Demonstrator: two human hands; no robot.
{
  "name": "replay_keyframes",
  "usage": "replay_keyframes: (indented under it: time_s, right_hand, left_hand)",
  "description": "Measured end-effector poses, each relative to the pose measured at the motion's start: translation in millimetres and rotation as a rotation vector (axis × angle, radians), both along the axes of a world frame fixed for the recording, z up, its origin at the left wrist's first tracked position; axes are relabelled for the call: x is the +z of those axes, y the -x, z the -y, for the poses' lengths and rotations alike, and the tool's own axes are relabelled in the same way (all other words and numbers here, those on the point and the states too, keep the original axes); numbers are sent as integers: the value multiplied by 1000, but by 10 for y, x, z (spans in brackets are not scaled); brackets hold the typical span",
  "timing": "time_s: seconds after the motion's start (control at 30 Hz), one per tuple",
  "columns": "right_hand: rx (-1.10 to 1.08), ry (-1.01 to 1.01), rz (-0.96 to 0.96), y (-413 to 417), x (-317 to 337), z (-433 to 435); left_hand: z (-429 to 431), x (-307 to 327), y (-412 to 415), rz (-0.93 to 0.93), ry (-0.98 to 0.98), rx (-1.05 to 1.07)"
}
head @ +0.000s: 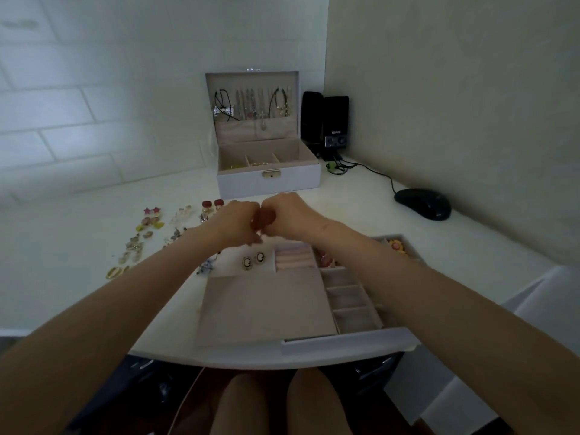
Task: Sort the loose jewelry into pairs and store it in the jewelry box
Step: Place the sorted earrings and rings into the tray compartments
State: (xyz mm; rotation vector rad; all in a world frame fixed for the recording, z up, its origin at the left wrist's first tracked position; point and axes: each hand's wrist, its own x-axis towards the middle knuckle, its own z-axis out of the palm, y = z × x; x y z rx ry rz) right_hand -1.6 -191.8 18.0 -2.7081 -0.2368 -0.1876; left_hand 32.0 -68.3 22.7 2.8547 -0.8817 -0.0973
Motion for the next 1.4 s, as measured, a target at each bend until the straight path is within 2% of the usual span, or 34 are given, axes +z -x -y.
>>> replay_keyframes:
  time_s: [0.1,0.17,0.33,0.47,0.73,1.03,1.23,1.4]
  right_hand:
    - [-59,-220,-5,223,249,261]
    - [-103,-297,-34,411,345,508]
    - [-224,-384,-68,862,307,1107]
    - [-283,-309,-43,1087,147,1322]
    - [-292,-325,-19,1232,-42,1388]
    - [-279,-307,-11,1275,-38,1331]
    - [-284,-318,-28,1277,-14,1368]
    - [-285,-317,-55,1258,-6,1373]
  left_hand:
    - [141,98,82,-65,257,-77]
    - [313,137,150,-141,376,-128]
    - [788,97,329,-242,503,-271]
    - [1082,16,412,-190,461,-366]
    - [1308,-65,479,-8,322,-511]
    - [1355,-76,492,22,214,-582]
    - [1320,-104,425,-24,289,-559]
    - [1314,-110,414,-23,278,-575]
